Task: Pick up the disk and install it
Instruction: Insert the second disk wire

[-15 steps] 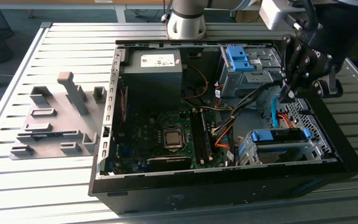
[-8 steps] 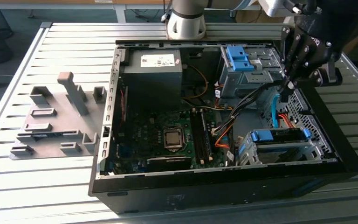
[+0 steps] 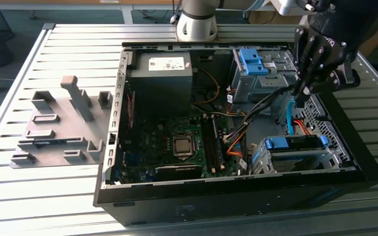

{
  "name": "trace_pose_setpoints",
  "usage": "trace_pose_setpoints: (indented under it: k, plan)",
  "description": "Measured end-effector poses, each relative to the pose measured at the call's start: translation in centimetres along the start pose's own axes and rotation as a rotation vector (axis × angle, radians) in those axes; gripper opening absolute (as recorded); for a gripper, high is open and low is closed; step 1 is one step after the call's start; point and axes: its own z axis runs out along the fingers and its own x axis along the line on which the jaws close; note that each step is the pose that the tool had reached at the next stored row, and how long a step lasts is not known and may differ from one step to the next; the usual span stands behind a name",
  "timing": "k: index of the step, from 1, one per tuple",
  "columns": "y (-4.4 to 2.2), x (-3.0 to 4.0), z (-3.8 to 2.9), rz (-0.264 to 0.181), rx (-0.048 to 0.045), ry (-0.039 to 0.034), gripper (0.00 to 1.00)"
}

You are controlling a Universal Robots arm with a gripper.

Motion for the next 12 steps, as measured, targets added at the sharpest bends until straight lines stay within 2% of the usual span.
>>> trace_pose_setpoints:
  k: [1,2,6,8,10,12]
  plan:
    - [-0.01,-0.11,0.06,0.000,-0.0020,0.0017,0.17]
    - [-0.02,-0.25,0.12,0.001,-0.0045,0.0024,0.24]
    - [-0.06,-0.66,0.51,0.003,-0.0139,0.0038,0.24]
    - [-0.10,-0.70,0.73,0.004,-0.0148,0.0089,0.24]
    - [-0.16,-0.72,0.87,0.005,-0.0149,0.0175,0.24]
    - [-0.24,-0.73,0.96,0.005,-0.0146,0.0348,0.24]
